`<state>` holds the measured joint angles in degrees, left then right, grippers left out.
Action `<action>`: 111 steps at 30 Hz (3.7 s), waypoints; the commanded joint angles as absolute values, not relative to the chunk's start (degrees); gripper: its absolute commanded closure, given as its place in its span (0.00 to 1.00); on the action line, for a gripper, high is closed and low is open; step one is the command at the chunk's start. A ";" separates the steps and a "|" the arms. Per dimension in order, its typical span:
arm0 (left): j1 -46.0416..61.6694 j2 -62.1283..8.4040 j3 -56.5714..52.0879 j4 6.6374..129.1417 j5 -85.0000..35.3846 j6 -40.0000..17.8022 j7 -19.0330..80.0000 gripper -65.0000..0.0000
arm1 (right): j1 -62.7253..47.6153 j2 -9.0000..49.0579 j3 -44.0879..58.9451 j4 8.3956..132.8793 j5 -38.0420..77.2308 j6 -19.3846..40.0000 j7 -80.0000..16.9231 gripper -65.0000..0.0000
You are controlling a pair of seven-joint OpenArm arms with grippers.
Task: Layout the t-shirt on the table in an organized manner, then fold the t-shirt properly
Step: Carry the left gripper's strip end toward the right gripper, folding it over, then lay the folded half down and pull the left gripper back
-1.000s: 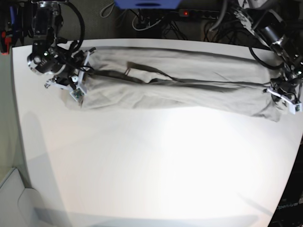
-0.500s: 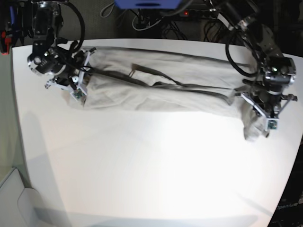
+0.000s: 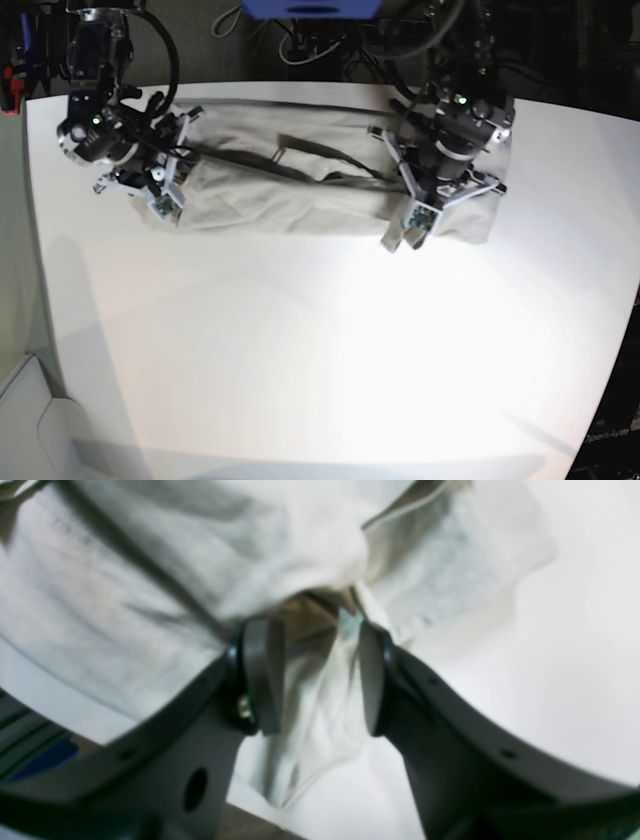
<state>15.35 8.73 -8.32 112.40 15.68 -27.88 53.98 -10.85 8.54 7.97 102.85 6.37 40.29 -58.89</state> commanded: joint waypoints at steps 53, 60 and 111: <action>14.55 1.98 -11.12 111.08 -5.93 -20.00 50.24 0.35 | -10.59 9.71 8.22 103.87 6.99 40.00 -57.80 0.60; 15.16 1.80 -10.86 109.49 -4.26 -19.91 54.64 0.68 | -10.24 9.71 8.40 103.87 6.99 40.00 -57.98 0.60; 11.65 -9.19 -20.97 97.98 -21.93 -20.79 55.34 0.03 | -10.51 9.45 8.13 103.87 6.99 40.00 -58.24 0.60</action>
